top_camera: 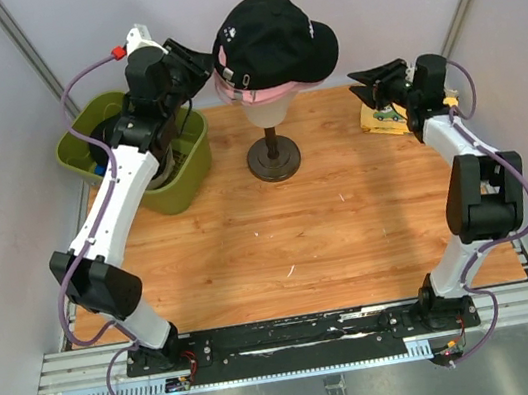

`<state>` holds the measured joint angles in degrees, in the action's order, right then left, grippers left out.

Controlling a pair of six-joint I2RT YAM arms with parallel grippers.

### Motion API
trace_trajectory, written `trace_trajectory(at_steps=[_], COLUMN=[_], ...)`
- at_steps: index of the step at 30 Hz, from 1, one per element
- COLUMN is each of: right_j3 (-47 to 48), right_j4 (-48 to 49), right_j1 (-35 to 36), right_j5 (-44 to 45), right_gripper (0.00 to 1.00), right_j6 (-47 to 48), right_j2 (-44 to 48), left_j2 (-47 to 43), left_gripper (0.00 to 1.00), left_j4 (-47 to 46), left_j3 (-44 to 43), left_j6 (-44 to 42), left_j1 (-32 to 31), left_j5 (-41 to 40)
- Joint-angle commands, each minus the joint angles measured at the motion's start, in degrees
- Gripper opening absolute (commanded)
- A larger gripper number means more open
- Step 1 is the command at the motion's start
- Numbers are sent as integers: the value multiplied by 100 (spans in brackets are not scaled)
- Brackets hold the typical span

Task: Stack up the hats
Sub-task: Stack the hat on the hat.

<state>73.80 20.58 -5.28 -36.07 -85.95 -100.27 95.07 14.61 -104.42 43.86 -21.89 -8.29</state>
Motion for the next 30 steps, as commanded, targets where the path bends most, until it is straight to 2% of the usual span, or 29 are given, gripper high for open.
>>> trace_trajectory(at_steps=[1, 5, 10, 13, 17, 23, 30], right_j3=[-226, -420, -655, -762, -836, -813, -751], right_j4=[-14, -160, -482, -563, -736, -1082, -795], right_j1=[62, 220, 632, 905, 1303, 2016, 2614], right_j5=[114, 131, 237, 398, 764, 1826, 2871], right_gripper=[41, 41, 41, 41, 41, 42, 47], right_j6=[442, 716, 1352, 1742, 2485, 4089, 5578], right_j2=[330, 350, 319, 263, 246, 234, -34], left_j2=[-432, -792, -1652, -2107, -2435, -3003, -3347], left_gripper=[43, 48, 49, 49, 49, 48, 45], left_j4=[91, -187, -942, -1324, -1473, -2002, -2367], left_j3=[314, 713, 2026, 2698, 3140, 4152, 4972], left_j6=[124, 374, 718, 682, 511, 378, 285], left_j1=[18, 14, 17, 18, 18, 15, 5], left_j5=[-439, -665, -935, -1159, -1212, -860, -292])
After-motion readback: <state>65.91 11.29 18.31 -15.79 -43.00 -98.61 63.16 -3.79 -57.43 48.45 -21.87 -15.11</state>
